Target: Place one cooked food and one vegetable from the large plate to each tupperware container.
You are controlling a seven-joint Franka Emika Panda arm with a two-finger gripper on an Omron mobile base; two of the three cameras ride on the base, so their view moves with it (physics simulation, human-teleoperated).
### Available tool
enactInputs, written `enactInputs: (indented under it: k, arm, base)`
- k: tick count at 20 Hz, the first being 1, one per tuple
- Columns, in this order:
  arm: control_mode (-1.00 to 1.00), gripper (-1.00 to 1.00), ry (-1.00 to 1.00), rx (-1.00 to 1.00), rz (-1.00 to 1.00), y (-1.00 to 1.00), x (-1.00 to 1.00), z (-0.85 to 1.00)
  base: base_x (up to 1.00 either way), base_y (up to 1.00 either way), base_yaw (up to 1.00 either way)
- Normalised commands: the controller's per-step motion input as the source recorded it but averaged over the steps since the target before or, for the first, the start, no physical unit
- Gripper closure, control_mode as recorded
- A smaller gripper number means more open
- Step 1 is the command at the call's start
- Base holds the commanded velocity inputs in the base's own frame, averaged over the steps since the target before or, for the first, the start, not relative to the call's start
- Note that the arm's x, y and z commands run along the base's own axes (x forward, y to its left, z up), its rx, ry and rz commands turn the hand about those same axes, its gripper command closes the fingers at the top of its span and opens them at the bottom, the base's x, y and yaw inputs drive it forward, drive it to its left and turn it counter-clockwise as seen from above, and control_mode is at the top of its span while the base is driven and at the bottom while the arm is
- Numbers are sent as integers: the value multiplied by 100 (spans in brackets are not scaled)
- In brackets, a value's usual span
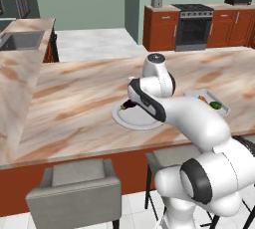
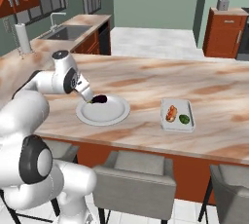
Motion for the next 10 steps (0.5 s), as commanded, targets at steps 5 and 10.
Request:
enactInputs:
  k: [5,10]
  arm:
    - [-100,-100,2,28,-13,0,38,-34]
    - [-100,-100,1,6,-7,0,65,-29]
  base:
    - [0,0,0]
    - [0,0,0]
